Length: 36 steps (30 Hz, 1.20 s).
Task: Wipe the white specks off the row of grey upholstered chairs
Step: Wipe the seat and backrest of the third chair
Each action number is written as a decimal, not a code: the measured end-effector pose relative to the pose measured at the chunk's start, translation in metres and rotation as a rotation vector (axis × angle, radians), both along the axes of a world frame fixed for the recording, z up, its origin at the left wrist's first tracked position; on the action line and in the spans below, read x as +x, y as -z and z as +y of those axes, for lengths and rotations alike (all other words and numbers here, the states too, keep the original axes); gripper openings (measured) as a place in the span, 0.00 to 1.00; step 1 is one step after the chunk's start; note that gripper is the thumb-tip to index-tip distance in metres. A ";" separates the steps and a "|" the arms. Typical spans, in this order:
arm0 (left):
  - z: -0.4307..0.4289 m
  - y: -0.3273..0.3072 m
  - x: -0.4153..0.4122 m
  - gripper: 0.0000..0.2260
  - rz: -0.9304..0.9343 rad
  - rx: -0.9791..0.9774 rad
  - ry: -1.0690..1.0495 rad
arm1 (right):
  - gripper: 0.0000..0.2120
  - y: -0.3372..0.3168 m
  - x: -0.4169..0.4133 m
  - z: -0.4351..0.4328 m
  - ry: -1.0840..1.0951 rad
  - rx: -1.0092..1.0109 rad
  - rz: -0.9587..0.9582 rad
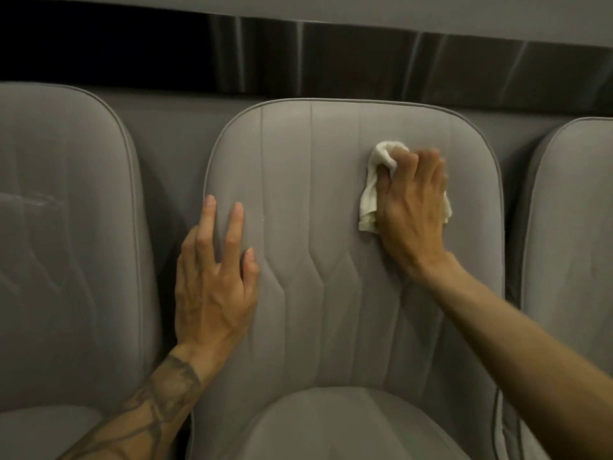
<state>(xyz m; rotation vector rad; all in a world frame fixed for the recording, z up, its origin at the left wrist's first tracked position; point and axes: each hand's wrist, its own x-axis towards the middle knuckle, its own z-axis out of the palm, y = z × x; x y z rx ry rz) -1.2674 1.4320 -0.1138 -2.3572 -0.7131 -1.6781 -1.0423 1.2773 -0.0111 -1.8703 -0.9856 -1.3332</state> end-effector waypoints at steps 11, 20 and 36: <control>-0.001 0.000 0.001 0.25 0.000 -0.019 0.007 | 0.11 -0.030 0.001 0.002 0.107 0.070 0.013; -0.001 -0.001 0.000 0.25 -0.011 -0.015 0.017 | 0.12 -0.060 0.023 -0.013 0.117 -0.040 -0.023; -0.008 -0.006 -0.001 0.25 0.000 -0.053 0.019 | 0.10 0.006 0.000 -0.008 0.104 0.023 -0.013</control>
